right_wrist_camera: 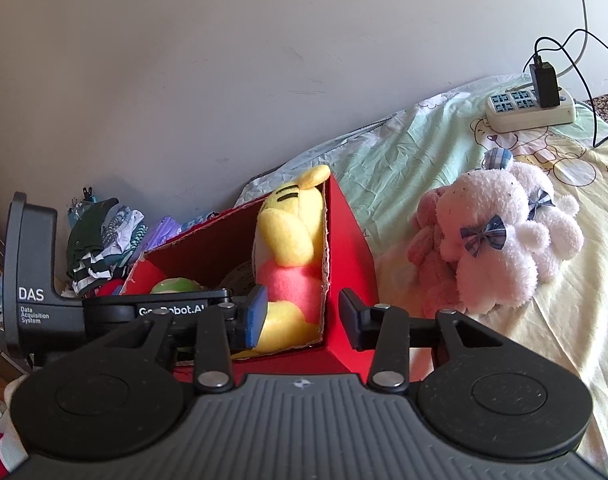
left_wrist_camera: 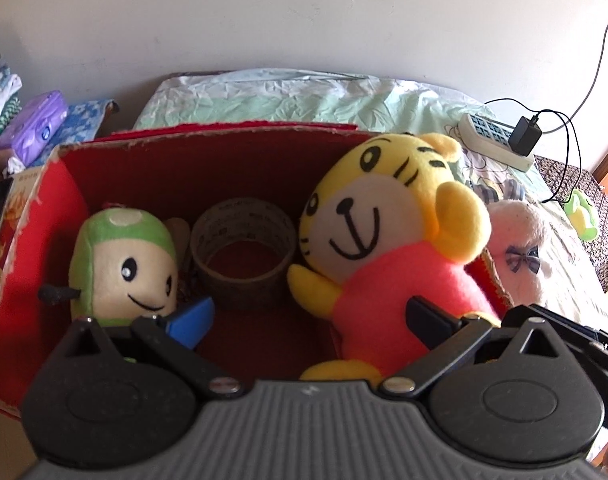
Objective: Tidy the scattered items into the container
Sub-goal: 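Move both grippers back toward the white bunny plushes on the bed, then bring both grippers to the white bunny plush with plaid ears, then close the left gripper on the bunny while the right gripper also grips it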
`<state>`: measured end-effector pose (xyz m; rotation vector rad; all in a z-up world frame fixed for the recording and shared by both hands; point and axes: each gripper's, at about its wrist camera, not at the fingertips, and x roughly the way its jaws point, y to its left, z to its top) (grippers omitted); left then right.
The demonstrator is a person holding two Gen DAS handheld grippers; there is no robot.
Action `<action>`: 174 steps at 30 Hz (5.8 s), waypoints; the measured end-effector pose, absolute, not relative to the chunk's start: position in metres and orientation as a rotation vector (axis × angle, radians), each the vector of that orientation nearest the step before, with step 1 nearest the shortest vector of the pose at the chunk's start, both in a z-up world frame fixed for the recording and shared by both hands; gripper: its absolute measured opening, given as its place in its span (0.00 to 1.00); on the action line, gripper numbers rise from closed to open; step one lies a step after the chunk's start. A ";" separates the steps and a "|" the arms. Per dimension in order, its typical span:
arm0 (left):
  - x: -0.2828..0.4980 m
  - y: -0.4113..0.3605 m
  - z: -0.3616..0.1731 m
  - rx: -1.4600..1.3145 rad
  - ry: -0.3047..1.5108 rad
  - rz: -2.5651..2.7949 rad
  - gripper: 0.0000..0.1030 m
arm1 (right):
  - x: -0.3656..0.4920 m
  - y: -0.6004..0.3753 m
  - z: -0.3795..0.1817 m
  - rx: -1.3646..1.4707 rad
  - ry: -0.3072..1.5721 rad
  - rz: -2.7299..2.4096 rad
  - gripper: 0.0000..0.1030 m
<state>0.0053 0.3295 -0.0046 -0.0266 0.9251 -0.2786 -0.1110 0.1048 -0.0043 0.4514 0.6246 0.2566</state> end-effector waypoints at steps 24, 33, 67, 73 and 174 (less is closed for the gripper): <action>-0.049 0.214 0.059 0.017 0.674 -0.447 0.98 | -0.107 -0.023 -0.025 0.693 0.700 0.217 0.43; -0.044 0.134 0.032 -0.040 0.796 -0.539 0.98 | -0.112 -0.088 -0.042 0.691 0.765 0.142 0.43; -0.002 0.087 -0.070 0.042 0.955 -0.406 0.77 | -0.028 -0.079 -0.076 0.603 0.881 0.451 0.13; -0.012 0.086 -0.061 0.040 0.944 -0.481 0.70 | -0.036 -0.098 -0.074 0.658 0.865 0.458 0.11; -0.042 0.057 -0.049 0.035 0.804 -0.564 0.44 | -0.088 -0.126 -0.078 0.550 0.803 0.390 0.25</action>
